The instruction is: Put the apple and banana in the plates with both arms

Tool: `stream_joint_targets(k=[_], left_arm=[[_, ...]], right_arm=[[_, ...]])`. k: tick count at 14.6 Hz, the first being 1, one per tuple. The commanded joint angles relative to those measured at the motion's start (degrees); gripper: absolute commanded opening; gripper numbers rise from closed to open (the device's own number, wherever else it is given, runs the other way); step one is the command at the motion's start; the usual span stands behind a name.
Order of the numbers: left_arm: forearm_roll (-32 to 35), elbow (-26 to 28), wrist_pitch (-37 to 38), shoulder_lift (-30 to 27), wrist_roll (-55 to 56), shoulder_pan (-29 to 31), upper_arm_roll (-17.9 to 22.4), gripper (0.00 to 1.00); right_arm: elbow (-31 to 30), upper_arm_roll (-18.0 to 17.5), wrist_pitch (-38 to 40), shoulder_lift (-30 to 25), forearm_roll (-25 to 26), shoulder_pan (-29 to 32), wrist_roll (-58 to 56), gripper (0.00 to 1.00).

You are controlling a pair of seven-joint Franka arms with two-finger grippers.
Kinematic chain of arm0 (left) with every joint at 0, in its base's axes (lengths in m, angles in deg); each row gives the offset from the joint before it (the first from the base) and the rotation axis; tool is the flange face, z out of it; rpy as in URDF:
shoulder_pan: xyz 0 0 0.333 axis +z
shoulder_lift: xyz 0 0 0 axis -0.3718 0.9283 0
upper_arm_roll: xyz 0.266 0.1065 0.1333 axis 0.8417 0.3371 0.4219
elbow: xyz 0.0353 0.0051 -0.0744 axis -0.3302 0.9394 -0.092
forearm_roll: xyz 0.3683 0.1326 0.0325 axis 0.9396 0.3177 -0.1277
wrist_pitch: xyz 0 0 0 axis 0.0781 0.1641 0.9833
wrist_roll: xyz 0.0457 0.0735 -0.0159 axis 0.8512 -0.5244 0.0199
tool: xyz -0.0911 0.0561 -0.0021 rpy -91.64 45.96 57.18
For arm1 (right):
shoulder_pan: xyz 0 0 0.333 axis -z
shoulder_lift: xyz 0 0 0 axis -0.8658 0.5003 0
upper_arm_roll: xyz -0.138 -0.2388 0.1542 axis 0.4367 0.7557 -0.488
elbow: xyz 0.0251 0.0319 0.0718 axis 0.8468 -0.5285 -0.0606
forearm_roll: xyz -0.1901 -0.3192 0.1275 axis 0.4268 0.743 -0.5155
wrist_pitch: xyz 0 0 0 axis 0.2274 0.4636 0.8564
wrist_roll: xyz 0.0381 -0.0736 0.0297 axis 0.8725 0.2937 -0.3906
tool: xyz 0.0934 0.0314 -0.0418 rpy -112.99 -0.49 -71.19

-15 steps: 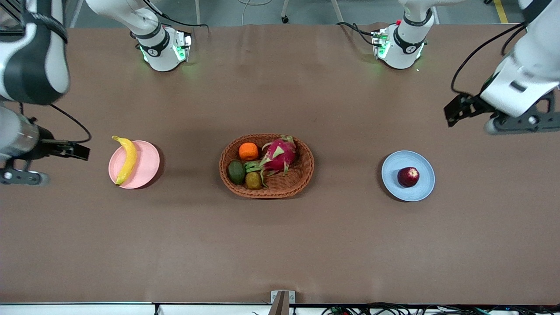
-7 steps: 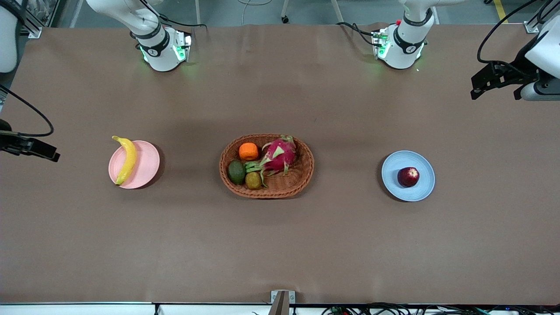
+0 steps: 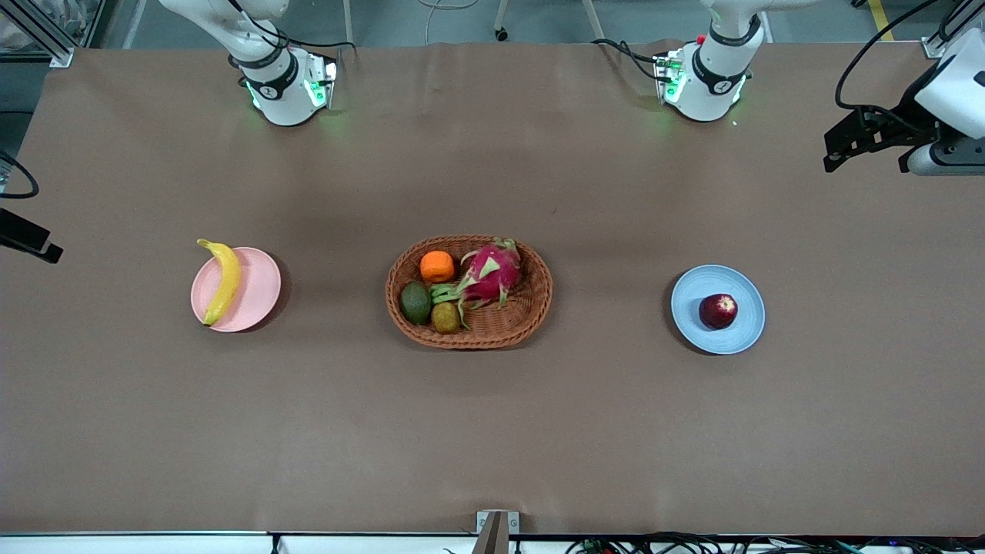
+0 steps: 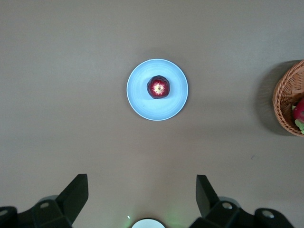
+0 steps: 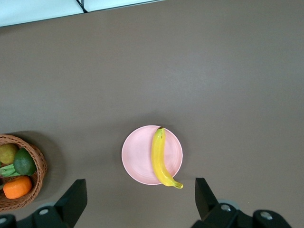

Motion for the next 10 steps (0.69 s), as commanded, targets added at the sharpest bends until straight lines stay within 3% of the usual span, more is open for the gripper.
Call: stream_joint_targets(k=[1,3,10], left_arm=[[0.1,1.9,-0.1,-1.9,-0.9,0.0,-0.7,1.0],[0.1,1.9,-0.2,-1.8,-0.9,0.0,-0.7,1.0],[0.1,2.1,-0.5,-1.7,-0.9,0.0,-0.7,1.0]], right_arm=[[-6.6,-1.5,-2.2,-4.1,0.9,1.0,-0.9,1.0],[-14.0,-1.6,-6.4,-9.6,1.3,0.8,-0.9,1.0],[-23.2,-1.7,-9.1,-16.5,1.5,1.0,-4.9,1.0]])
